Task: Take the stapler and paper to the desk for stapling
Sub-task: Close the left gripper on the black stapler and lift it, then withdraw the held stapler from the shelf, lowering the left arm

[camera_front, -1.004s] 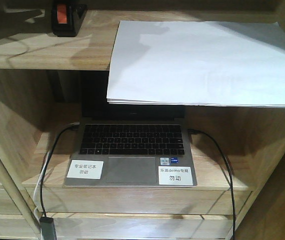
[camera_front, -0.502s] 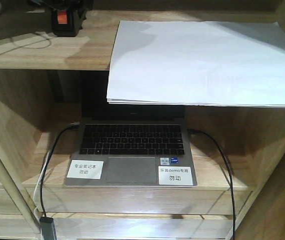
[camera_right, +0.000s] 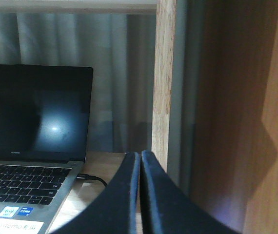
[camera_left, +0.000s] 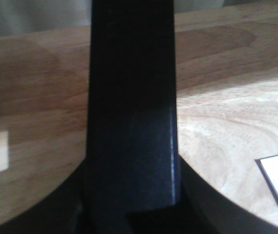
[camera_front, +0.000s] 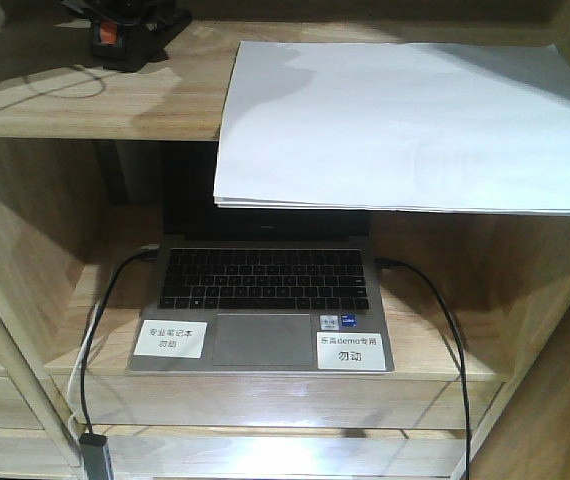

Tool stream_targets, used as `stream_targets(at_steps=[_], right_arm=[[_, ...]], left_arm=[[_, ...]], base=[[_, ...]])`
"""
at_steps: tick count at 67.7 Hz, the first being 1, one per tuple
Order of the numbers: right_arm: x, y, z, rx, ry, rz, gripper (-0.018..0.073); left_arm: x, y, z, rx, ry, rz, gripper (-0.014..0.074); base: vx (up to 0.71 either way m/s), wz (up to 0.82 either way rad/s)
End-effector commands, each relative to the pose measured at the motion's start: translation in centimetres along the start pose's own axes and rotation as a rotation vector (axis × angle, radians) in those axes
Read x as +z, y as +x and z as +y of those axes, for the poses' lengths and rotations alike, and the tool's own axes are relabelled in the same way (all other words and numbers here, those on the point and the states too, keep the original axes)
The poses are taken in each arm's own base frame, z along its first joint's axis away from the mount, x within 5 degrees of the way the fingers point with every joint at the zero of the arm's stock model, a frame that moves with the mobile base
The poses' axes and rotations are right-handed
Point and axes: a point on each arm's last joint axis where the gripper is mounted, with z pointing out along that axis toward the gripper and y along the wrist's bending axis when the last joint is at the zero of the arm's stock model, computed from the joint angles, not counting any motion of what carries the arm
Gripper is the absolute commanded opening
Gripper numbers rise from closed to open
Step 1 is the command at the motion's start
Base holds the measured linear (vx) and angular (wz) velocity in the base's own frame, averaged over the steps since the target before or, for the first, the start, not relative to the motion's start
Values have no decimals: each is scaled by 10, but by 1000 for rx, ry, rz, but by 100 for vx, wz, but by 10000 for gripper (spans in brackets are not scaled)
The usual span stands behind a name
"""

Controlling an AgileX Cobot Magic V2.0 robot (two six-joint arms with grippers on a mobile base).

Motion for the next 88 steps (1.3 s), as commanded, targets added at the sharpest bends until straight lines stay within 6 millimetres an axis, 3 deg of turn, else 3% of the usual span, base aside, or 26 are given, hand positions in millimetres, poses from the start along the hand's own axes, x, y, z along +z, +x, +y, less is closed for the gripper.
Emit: stream_targets(at_steps=[1, 29, 54, 68, 75, 88], right_arm=[[0, -6, 0, -12, -1, -78, -10], [0, -6, 0, -12, -1, -78, -10], [0, -6, 0, -12, -1, -78, -10], [0, -6, 0, -12, -1, -78, -10], [0, -6, 0, -12, -1, -78, -10], [0, -6, 0, -12, -1, -78, -10]], left_arm=[[-48, -23, 5, 5, -3, -215, -8], [-114, -24, 4, 88, 16, -296, -6], [-165, -14, -11, 195, 235, -310, -6], [-192, -6, -10, 232, 247, -324, -6], [-201, 4, -7, 247, 243, -321, -6], [-206, 45, -3, 264, 256, -327, -6]], base=[[0, 0], [0, 0], [0, 0], [0, 0], [0, 0], [0, 0]])
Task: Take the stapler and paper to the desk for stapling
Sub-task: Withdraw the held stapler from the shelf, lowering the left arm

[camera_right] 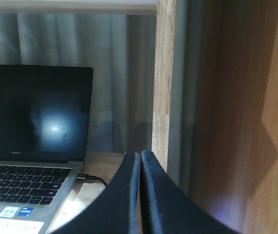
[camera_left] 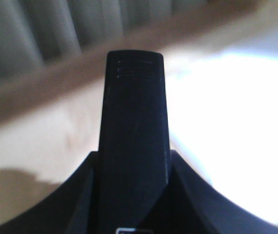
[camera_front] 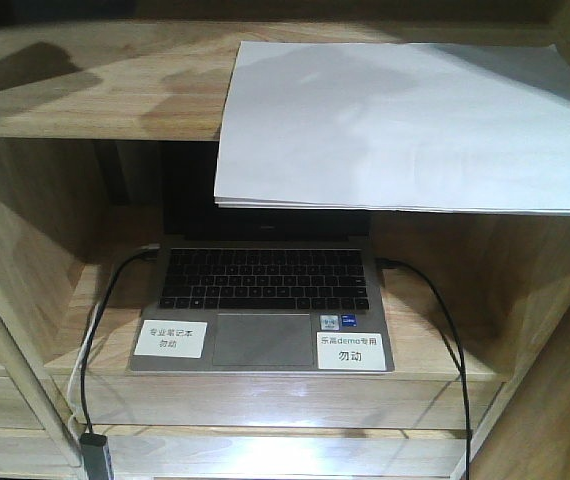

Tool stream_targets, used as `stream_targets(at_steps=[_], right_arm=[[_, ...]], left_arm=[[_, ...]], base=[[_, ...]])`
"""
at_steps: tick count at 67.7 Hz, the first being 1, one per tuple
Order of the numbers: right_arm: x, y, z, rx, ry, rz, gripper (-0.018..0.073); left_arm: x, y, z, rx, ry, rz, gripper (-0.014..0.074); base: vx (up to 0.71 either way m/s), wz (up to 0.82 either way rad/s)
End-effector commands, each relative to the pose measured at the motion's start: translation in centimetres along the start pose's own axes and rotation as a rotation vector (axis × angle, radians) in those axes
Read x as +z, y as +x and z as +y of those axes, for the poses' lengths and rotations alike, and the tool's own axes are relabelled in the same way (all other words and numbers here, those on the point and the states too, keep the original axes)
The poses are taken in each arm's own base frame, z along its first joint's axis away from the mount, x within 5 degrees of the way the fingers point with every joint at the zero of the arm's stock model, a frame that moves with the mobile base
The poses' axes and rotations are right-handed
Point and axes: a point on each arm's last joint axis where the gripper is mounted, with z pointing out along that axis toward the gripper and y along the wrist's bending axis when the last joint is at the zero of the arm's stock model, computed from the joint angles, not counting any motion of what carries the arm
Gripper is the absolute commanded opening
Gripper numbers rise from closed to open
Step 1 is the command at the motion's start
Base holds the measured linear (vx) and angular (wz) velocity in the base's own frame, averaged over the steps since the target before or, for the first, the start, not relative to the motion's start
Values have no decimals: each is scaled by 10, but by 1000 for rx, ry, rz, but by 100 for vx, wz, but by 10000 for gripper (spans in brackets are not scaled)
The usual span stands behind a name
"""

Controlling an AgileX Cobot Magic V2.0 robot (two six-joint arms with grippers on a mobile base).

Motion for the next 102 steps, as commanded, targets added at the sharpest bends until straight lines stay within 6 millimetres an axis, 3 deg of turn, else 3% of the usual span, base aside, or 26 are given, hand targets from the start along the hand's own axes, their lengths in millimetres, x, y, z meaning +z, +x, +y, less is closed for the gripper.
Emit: stream_targets(at_steps=[1, 25, 43, 53, 66, 102], right_arm=[[0, -6, 0, -12, -1, -78, -10], [0, -6, 0, -12, -1, -78, -10], [0, -6, 0, -12, -1, -78, -10], [0, -6, 0, -12, -1, -78, -10], [0, -6, 0, -12, -1, -78, -10], [0, -6, 0, -12, -1, -78, -10]], left_arm=[[-31, 1, -8, 14, 1, -206, -6], [-73, 111, -33, -35, 23, -317, -6], [-81, 196, -44, -48, 7, -328, -6], [-85, 232, -51, -69, 16, -373, -6], [-90, 254, -55, -81, 25, -416, -6], [-93, 256, -56, -81, 26, -426, -6]], base=[[0, 0], [0, 0], [0, 0], [0, 0], [0, 0], [0, 0]])
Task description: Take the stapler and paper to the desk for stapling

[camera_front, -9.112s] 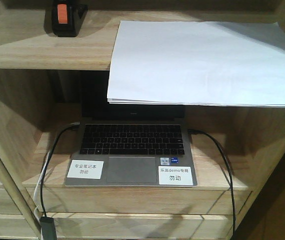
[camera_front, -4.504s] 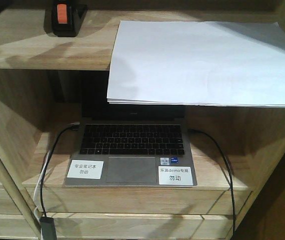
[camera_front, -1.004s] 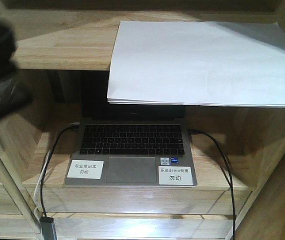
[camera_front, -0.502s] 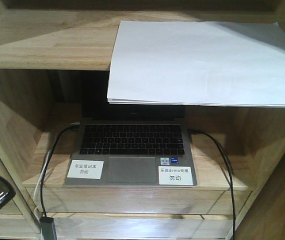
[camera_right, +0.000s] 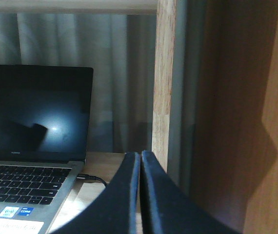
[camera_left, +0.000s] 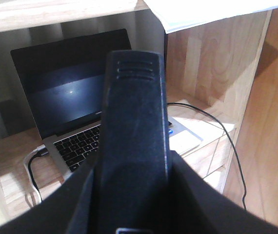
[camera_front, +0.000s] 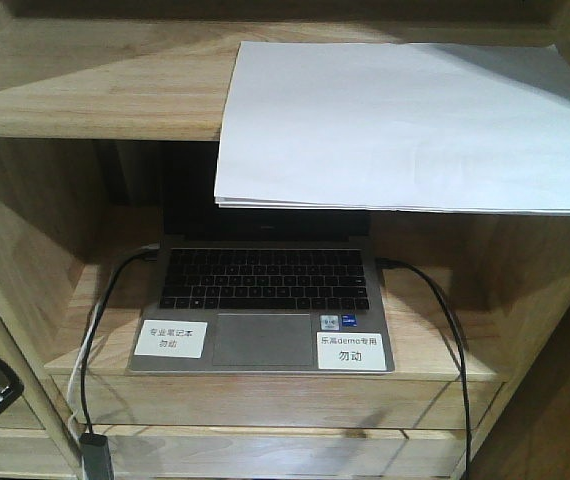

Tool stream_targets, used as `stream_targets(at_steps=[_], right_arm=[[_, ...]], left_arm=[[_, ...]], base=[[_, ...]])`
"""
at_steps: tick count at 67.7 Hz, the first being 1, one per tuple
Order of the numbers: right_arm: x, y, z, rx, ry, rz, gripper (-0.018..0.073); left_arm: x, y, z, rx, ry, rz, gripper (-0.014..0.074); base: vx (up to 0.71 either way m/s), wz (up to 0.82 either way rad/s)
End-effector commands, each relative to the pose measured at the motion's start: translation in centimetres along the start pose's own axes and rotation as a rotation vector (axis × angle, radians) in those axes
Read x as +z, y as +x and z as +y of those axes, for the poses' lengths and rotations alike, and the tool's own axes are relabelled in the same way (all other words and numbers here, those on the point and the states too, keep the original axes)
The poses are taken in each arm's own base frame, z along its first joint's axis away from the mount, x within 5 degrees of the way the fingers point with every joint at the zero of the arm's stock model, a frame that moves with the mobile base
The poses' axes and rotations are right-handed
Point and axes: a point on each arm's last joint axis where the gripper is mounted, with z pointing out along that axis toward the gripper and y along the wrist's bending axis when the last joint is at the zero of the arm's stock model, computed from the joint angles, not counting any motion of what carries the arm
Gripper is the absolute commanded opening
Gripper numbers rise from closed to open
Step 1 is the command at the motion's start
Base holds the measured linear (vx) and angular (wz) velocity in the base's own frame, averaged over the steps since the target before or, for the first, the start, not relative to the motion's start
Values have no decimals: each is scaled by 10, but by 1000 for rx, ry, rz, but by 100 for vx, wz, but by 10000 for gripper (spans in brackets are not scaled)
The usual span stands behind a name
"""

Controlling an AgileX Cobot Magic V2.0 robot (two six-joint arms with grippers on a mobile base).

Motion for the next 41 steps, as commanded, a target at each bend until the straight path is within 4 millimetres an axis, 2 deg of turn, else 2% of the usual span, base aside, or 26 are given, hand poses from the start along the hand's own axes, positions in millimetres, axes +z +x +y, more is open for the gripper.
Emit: stream_targets(at_steps=[1, 41], right_arm=[[0, -6, 0, -12, -1, -78, -10], [0, -6, 0, -17, -1, -71, -10]], left_arm=[[-3, -19, 1, -26, -12, -139, -6], [-3, -19, 1, -26, -12, -139, -6]], base=[[0, 0], [0, 0]])
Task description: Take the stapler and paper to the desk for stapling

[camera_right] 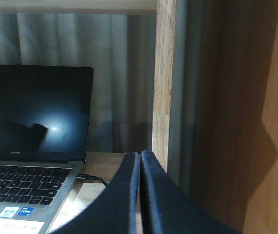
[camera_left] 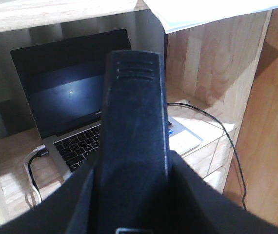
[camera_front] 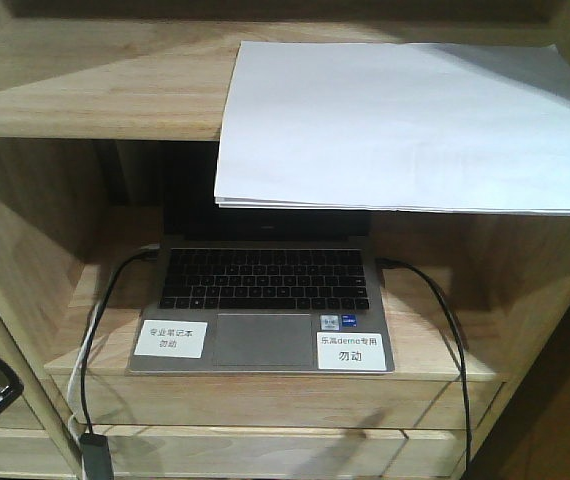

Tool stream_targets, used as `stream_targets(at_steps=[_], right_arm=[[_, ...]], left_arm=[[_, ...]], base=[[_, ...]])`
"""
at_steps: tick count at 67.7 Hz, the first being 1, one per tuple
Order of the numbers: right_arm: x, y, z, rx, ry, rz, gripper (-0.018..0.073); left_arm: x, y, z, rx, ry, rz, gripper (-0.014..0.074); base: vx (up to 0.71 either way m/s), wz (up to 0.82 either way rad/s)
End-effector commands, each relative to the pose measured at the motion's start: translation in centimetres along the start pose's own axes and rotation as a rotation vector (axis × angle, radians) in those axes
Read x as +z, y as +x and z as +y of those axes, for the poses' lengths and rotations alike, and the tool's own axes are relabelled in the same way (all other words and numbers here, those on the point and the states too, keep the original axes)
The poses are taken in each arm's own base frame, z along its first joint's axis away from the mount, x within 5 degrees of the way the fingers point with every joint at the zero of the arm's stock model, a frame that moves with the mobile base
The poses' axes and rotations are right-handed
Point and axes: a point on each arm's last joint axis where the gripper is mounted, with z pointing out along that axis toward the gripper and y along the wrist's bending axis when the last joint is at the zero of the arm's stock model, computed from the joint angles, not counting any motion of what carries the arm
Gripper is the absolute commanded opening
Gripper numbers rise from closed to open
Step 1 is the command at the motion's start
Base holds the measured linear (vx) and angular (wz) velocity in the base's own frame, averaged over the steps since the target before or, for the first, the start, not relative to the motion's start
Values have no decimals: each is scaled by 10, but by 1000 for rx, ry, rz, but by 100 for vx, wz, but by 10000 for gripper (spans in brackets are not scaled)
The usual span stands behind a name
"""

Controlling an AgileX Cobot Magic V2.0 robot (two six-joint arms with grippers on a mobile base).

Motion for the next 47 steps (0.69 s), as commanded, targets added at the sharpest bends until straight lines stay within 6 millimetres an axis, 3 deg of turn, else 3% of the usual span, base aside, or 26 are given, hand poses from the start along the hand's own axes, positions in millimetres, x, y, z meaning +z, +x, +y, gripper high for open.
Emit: stream_targets(at_steps=[1, 9, 24, 35, 47], right_arm=[[0, -6, 0, -17, -1, -71, -10], [0, -6, 0, 89, -9, -71, -10], [0, -5, 1, 728, -34, -57, -10], [0, -1, 0, 1066, -10, -12, -8], [-1, -6, 3, 1100, -85, -37, 60]], left_arm=[[-3, -19, 1, -26, -12, -139, -6], [-3, -19, 1, -26, -12, -139, -6], [-3, -19, 1, -26, -12, -139, -6], [-3, -19, 1, -26, -12, -139, -6], [-3, -19, 1, -26, -12, -139, -6]], base=[[0, 0], [0, 0], [0, 0], [0, 0], [0, 0]])
